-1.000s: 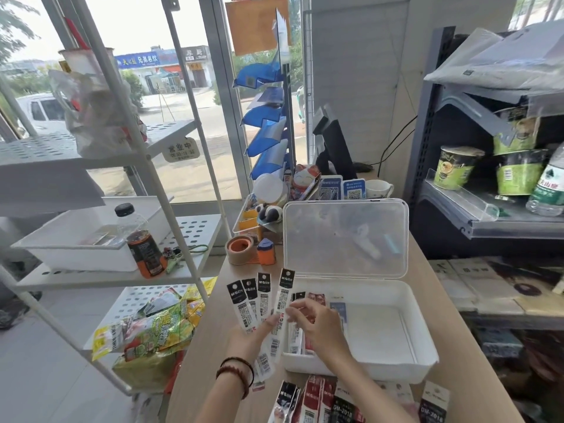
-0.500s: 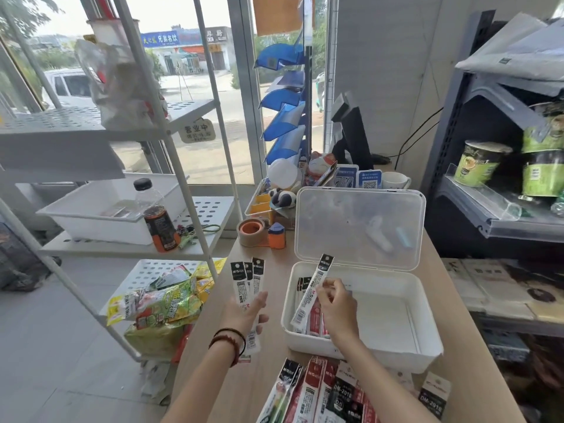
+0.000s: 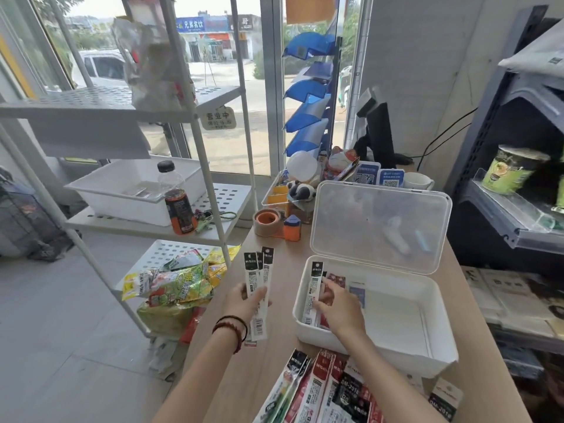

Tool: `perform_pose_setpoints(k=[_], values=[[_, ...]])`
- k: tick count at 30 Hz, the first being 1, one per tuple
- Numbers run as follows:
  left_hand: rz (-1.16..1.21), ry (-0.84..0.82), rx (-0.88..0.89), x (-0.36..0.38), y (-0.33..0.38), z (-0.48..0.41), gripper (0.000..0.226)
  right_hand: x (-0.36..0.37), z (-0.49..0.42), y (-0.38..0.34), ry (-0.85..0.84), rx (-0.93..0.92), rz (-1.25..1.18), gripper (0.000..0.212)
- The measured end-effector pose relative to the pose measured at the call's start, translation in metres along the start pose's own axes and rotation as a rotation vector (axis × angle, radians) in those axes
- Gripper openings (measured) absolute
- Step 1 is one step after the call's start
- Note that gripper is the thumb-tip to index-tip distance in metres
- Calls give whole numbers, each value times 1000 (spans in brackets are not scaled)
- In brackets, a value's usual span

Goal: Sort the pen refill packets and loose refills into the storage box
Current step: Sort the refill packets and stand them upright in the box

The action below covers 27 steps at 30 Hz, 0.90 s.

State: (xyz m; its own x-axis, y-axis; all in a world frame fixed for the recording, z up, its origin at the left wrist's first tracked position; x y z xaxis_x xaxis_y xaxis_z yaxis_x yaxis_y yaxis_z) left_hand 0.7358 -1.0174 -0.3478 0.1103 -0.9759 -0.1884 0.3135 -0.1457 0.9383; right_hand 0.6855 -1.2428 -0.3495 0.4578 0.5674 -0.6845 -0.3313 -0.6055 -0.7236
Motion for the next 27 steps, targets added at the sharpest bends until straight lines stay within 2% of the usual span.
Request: perform_pose_setpoints(k=[3, 6, 10, 12, 17, 22, 27], values=[[-37, -18, 16, -1, 3, 0, 21, 3, 0, 3, -20, 9, 29, 62], [-42, -18, 12, -2, 7, 1, 14, 4, 0, 6, -28, 17, 66, 48], [-19, -40, 20, 4, 16, 2, 20, -14, -1, -11, 115, -91, -124, 24], [17, -76, 6, 10, 21, 5, 25, -16, 4, -20, 95, -130, -244, 18], [-19, -145, 78, 26, 36, 15, 27, -18, 12, -33, 58, -197, -363, 15], [-64, -191, 132, 43, 40, 19, 24, -22, 15, -33, 61, -155, -453, 32], [-110, -224, 165, 63, 39, 20, 16, -17, 13, -27, 51, -149, -405, 13]])
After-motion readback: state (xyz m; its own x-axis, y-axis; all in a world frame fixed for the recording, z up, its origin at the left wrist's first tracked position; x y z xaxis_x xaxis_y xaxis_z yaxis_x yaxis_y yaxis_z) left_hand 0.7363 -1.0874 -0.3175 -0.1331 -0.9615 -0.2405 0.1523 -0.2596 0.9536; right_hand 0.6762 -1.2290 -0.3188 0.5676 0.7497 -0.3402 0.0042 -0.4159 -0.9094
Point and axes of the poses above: each hand's wrist, its own z-axis away from the middle knuckle, its own x-axis out of the palm, y = z × x, the point moved 10 cm from there along -z, towards the middle knuckle, and after that the axes turned 13 degrees about y, right-handed, at the moved point
